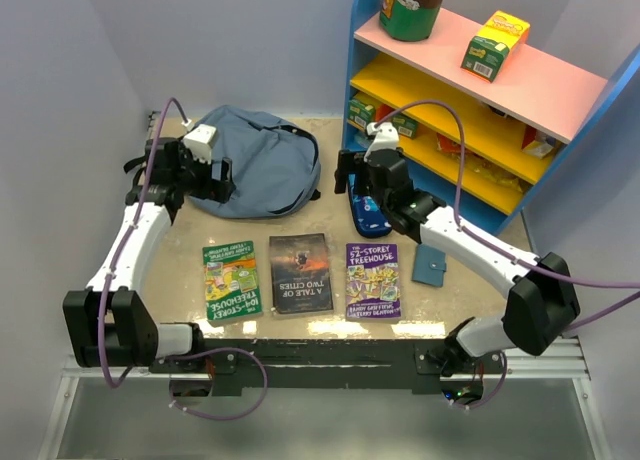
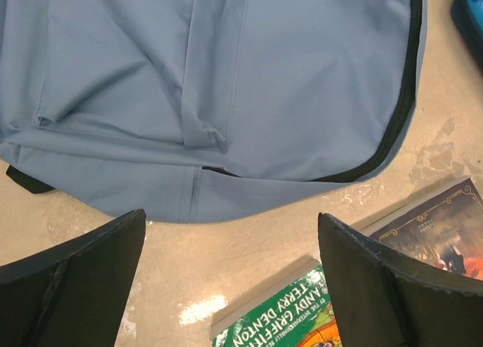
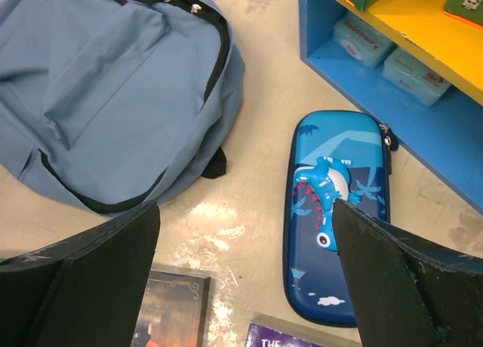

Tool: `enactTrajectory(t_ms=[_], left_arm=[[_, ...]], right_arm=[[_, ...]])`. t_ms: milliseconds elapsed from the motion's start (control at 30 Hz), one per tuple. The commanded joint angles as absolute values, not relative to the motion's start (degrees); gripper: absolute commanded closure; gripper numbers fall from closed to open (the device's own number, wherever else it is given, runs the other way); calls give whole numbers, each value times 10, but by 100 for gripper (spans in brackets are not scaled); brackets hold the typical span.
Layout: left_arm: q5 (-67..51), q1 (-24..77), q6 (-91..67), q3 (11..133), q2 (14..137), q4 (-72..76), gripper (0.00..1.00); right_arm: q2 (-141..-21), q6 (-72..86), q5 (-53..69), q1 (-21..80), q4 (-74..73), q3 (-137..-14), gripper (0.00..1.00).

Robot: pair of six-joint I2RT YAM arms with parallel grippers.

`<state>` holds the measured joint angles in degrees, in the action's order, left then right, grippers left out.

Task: Pack the student bag
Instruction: Pick up the student bag at the center of the board.

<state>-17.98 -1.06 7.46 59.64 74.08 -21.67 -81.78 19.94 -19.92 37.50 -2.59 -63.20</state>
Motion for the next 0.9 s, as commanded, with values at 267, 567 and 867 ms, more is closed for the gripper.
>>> enactTrajectory(t_ms=[267,567,867], left_arm=[[-185,-11,93,673,849,-185,0],[-173,-11,73,706,923,-147,0],[-116,40,91,765,1035,-112,0]], right_arm=[[-884,214,-163,376,36,-641,1],[-906,229,-178,377,10,-648,2],[-859,231,-163,377,28,-603,3]])
